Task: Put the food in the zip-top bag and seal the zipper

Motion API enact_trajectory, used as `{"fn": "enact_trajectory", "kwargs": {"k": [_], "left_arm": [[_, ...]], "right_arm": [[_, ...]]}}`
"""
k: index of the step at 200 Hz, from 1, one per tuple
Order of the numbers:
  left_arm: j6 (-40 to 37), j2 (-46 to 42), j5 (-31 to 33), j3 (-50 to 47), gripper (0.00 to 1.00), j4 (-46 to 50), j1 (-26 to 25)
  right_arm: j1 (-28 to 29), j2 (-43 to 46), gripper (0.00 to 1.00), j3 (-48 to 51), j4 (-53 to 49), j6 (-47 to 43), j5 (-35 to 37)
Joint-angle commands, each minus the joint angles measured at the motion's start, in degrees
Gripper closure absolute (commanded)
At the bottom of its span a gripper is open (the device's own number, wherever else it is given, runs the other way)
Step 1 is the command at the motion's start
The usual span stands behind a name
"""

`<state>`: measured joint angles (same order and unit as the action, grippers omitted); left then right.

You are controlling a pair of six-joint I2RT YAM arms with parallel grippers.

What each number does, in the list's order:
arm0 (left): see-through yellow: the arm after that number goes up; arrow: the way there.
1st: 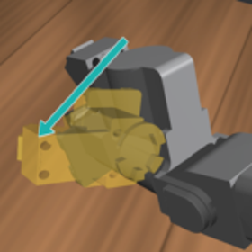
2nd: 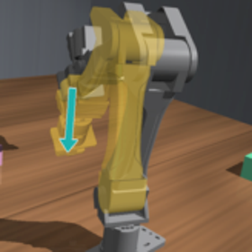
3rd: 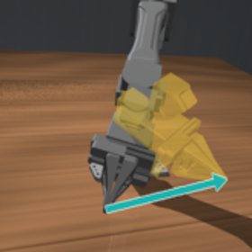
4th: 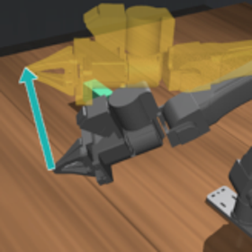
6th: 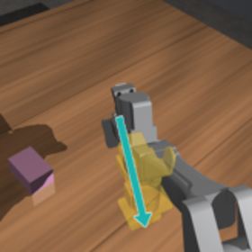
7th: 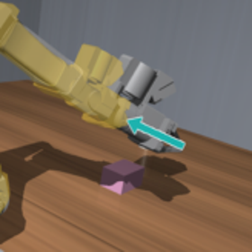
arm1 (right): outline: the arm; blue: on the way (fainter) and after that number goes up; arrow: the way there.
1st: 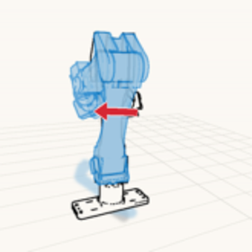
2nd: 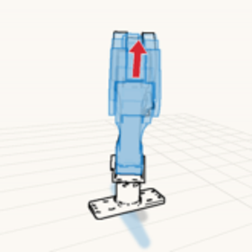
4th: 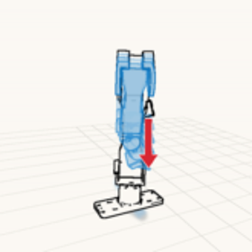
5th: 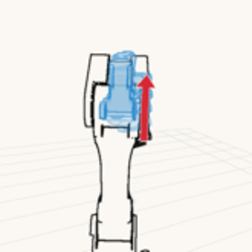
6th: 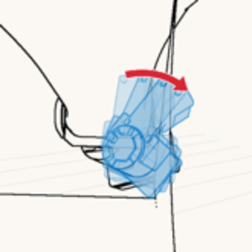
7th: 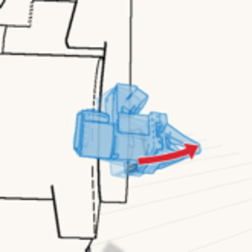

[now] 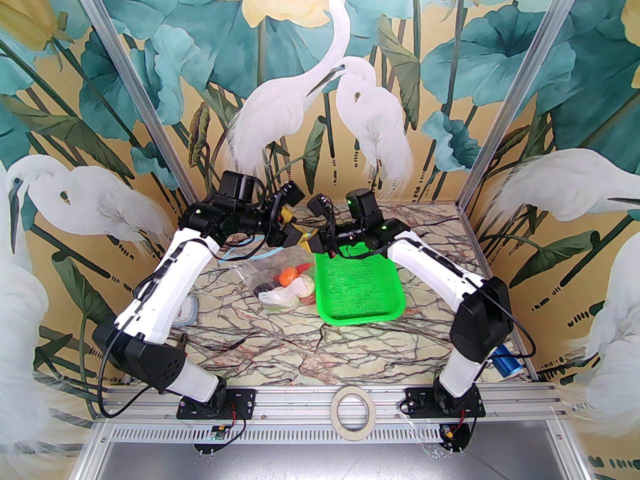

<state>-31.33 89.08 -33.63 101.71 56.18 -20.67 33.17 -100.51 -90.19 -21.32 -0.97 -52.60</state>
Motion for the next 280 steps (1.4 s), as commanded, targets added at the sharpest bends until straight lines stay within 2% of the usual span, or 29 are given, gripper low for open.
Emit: {"fn": "enact_trajectory", "kwargs": {"k": [1,54,89,99,118,160,175,198,212,280], "left_arm": [[-1.24,1.20,-1.54,1.81,0.42,2.71,-0.35],[-1.41,2.80,-1.86,2.26,0.42,3.76,-0.51],[-1.59,4.34,-2.14,3.35,0.48,5.09,-0.60],[-1.53,4.75,-2.04,3.66,0.53,5.21,-0.55],[-1.25,5.18,-2.09,4.18,0.71,5.21,-0.52],[-1.47,5.76,-3.22,4.51,0.72,6.18,-0.67],[-1.79,6.18,-4.07,4.83,0.84,6.89,-0.64],[-1.90,7.05,-4.28,5.56,0.90,8.12,-0.68],[-1.81,7.16,-2.85,5.74,1.00,8.50,-0.63],[-2.08,6.05,1.56,5.66,1.00,9.20,-0.56]], "right_arm": [[0.25,-0.44,0.99,-1.59,-0.64,-0.56,-1.03],[0.19,-0.54,0.99,-1.35,-0.17,-0.39,-0.65],[0.27,-0.39,0.99,-1.09,0.05,-0.22,-0.69],[0.25,-0.29,0.99,-0.95,0.06,-0.29,-0.63],[0.19,-0.16,0.99,-0.78,0.05,-0.33,-0.49],[0.24,-0.13,0.99,-0.78,0.60,0.05,-0.33],[0.18,-0.04,1.00,-0.79,0.81,0.10,-0.20],[0.17,0.15,1.00,-0.69,1.02,0.12,0.13],[0.10,0.61,1.00,-0.08,1.40,0.16,1.19],[-2.47,4.80,1.00,6.27,9.76,4.97,2.42]]}}
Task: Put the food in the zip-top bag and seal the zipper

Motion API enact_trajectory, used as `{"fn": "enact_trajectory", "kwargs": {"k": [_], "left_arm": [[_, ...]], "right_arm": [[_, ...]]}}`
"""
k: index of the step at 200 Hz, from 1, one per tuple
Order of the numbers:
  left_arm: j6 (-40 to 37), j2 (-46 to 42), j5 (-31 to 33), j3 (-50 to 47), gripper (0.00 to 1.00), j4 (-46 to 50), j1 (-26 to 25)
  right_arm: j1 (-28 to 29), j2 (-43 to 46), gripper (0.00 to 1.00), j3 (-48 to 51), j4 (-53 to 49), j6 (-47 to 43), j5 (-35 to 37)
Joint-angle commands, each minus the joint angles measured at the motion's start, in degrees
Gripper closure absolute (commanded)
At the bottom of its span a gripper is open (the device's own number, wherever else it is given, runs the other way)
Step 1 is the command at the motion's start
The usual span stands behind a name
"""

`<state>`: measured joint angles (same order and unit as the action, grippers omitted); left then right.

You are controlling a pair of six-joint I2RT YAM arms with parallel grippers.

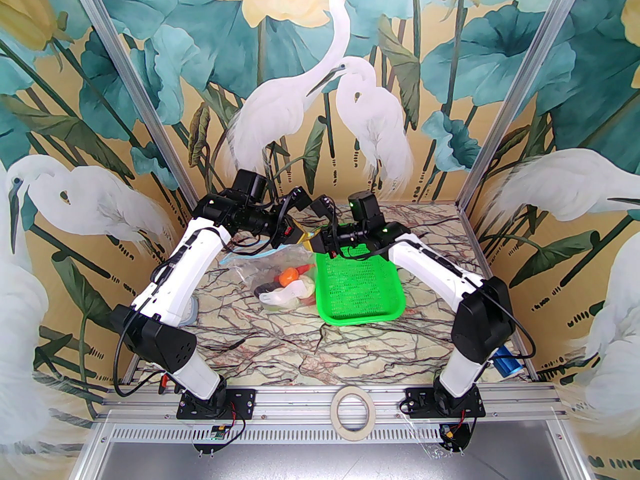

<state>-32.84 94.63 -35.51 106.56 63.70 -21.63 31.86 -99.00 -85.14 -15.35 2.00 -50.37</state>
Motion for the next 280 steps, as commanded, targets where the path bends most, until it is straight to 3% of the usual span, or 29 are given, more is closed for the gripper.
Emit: {"fn": "enact_trajectory", "kwargs": {"k": [1,134,158,184,231,280], "left_arm": [[-0.57,0.53,3.56,0.83,1.00,1.73,0.38],[-0.84,-0.82,6.21,1.13,1.00,4.60,2.77],[0.18,-0.98,3.34,1.29,0.76,3.34,2.75],[0.66,-1.40,0.31,1.36,0.62,1.76,2.75],[0.60,-1.16,-3.20,2.05,0.53,0.25,2.73],[1.10,-0.48,-6.48,2.27,0.52,-1.66,2.69]], "right_arm": [[-1.17,3.29,1.00,1.21,3.82,2.02,0.23],[-2.05,5.22,1.00,2.56,5.04,2.48,-0.01],[-2.04,4.88,1.00,2.53,5.72,3.17,-0.54],[-2.06,4.59,1.00,2.22,5.80,3.38,-0.85],[-1.69,3.50,1.00,0.65,3.91,2.70,-2.63],[0.30,0.40,1.00,-3.43,-2.48,-0.89,-3.28]]}}
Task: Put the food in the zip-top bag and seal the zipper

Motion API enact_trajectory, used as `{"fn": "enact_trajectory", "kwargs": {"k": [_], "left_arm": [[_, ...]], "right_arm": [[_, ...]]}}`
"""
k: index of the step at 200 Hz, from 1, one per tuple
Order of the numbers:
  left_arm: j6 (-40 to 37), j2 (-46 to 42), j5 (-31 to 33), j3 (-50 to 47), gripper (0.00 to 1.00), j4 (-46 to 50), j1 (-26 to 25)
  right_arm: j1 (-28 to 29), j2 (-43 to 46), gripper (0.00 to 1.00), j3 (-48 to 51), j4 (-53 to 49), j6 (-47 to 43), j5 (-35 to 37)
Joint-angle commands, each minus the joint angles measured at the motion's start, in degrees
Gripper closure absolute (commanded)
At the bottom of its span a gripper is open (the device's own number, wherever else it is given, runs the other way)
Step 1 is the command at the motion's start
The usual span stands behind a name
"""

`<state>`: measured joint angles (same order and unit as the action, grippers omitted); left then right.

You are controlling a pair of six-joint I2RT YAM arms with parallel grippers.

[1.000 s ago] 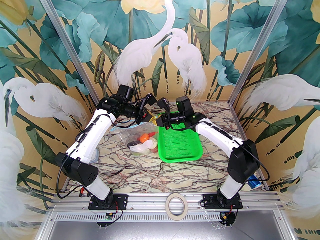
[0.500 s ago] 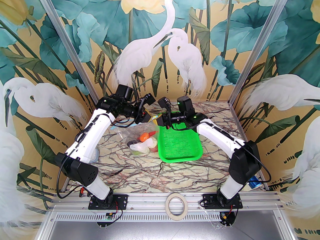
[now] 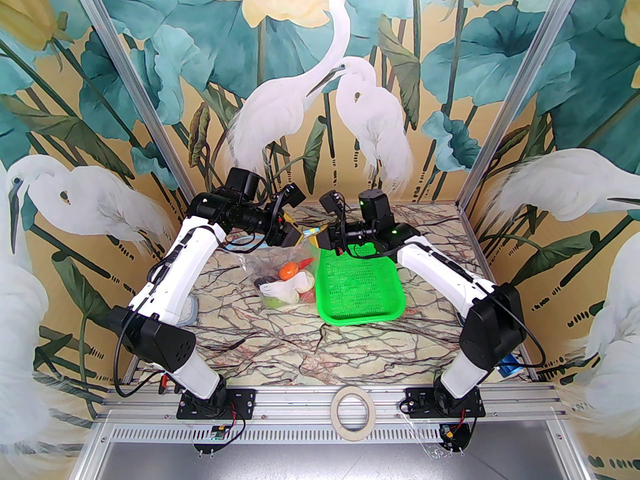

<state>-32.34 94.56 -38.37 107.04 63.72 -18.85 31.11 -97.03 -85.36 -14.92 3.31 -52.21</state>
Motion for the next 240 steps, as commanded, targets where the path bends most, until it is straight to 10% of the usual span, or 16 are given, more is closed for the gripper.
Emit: {"fn": "enact_trajectory", "kwargs": {"k": [1,209,240], "left_arm": [[0.56,-0.42,-3.72,1.82,0.52,-1.68,-0.11],[-0.96,4.31,-6.36,4.50,0.54,3.51,-0.66],[-1.76,5.40,-7.50,5.45,0.70,5.38,-0.91]], "right_arm": [[1.05,-1.62,1.00,-3.26,-2.92,-2.23,-1.43],[1.43,-2.54,1.00,-4.13,-2.13,-1.85,-2.03],[1.49,-2.68,1.00,-4.37,-1.70,-1.65,-1.94]]}}
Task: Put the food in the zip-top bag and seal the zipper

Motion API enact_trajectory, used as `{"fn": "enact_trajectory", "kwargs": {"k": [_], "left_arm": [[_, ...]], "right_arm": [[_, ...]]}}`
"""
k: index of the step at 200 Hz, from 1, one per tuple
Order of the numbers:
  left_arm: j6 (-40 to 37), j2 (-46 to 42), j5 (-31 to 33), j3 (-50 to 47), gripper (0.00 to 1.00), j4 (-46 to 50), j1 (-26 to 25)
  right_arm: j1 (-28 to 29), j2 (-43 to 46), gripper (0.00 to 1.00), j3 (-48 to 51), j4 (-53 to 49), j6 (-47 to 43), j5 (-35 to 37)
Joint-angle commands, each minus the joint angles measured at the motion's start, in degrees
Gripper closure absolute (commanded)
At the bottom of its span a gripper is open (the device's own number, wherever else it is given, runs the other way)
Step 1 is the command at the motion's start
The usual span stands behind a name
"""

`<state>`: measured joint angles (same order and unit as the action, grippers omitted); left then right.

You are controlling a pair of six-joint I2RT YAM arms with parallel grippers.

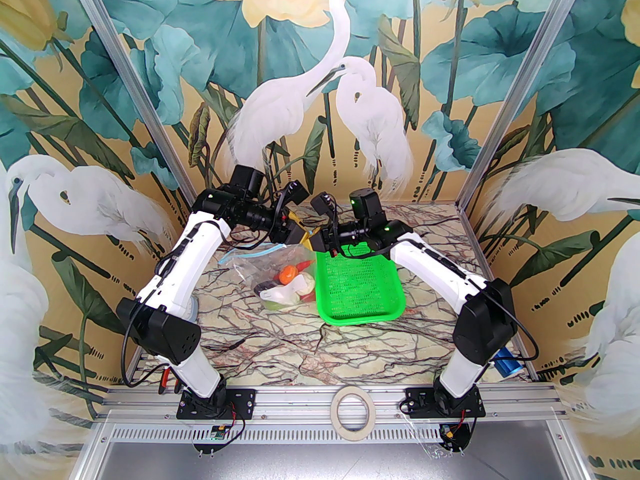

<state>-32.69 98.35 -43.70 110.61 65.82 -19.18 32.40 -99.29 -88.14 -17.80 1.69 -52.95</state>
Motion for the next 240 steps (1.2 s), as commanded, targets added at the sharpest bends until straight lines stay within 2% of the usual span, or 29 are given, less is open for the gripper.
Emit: {"fn": "enact_trajectory", "kwargs": {"k": [1,16,29,37,85,198,240], "left_arm": [[-1.41,1.69,-2.17,1.93,0.70,3.36,-0.59],[-1.85,2.28,-2.22,2.65,0.77,4.81,-0.53],[-2.03,2.84,-2.18,3.32,0.89,5.69,-0.56],[-2.12,2.99,-2.17,3.72,1.00,6.17,-0.60],[-2.12,2.75,-1.57,3.83,1.00,6.33,-0.60],[-2.92,0.81,6.24,4.29,1.00,9.10,-0.29],[-2.72,-0.73,6.60,4.28,1.00,9.66,0.56]], "right_arm": [[0.16,-0.45,1.00,-1.60,1.19,0.02,-1.15],[0.21,-0.46,1.00,-1.66,1.41,0.14,-1.11],[0.21,-0.37,1.00,-1.62,1.53,0.19,-0.78],[0.25,-0.29,1.00,-1.68,1.54,0.18,-0.73],[0.12,0.53,1.00,-0.50,2.96,1.04,0.56],[-1.00,3.46,1.00,1.63,5.04,2.35,1.27],[-1.71,3.94,1.00,2.73,7.15,3.74,1.45]]}}
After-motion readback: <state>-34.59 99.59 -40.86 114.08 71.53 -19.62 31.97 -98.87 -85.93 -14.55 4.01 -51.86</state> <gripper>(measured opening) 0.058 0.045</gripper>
